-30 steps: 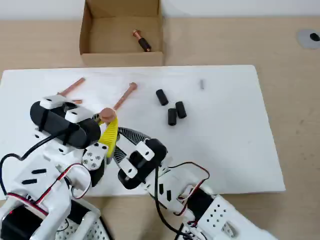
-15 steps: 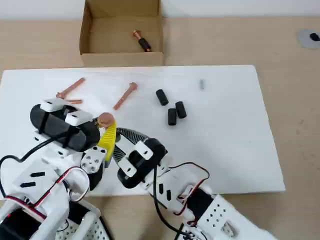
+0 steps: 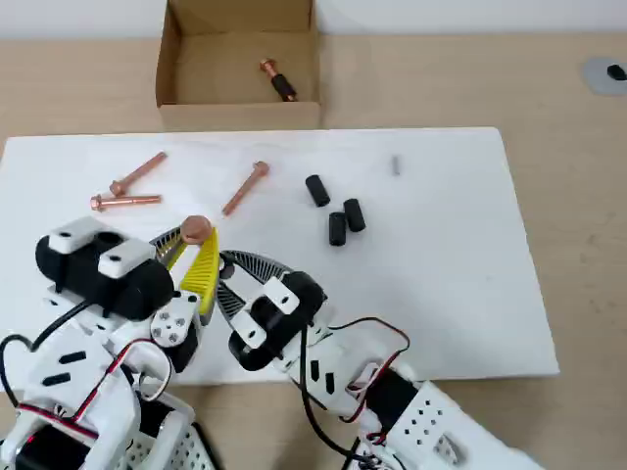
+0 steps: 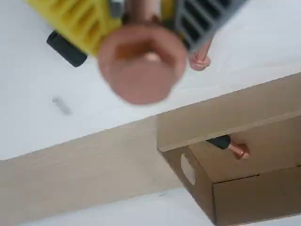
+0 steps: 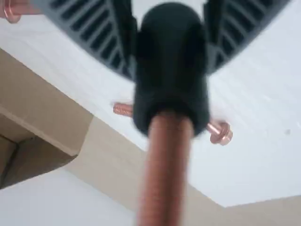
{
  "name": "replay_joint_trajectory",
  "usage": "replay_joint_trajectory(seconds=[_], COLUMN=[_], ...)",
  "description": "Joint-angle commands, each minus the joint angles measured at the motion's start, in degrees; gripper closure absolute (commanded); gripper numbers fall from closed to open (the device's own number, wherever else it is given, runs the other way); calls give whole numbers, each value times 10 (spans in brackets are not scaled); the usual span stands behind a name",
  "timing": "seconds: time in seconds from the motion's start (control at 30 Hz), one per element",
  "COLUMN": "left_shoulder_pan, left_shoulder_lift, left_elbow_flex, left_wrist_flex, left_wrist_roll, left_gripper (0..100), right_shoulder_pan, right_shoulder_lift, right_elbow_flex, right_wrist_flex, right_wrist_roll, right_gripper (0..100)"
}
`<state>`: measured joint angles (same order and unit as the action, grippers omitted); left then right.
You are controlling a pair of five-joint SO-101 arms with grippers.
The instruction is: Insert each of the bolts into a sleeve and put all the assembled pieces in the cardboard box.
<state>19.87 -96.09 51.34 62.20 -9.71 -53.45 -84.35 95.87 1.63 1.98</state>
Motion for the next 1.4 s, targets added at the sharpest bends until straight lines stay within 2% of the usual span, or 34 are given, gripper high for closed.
replay_joint_trajectory(seconds=[0.0,0.2,0.63,0.87,1.0,1.2,1.37], left_shoulder_pan=[-19,-18,62,87,82,83,75], left_shoulder_lift=[-13,-32,-29,-29,-28,15,59], left_elbow_flex=[11,16,32,29,16,-27,-69], left_wrist_flex=[6,19,20,38,61,98,120], left_wrist_roll=[2,4,48,47,55,78,105], left_gripper=[994,994,994,988,929,899,868], right_shoulder_pan=[2,2,2,2,3,44,45], right_shoulder_lift=[-9,-9,-13,-13,-13,-13,-14], right_elbow_flex=[-57,-84,-83,-83,-83,-84,-94], right_wrist_flex=[-1,69,67,67,67,66,69], right_wrist_roll=[-22,-45,-46,-46,-46,-46,-46], right_gripper=[989,989,989,989,989,989,989])
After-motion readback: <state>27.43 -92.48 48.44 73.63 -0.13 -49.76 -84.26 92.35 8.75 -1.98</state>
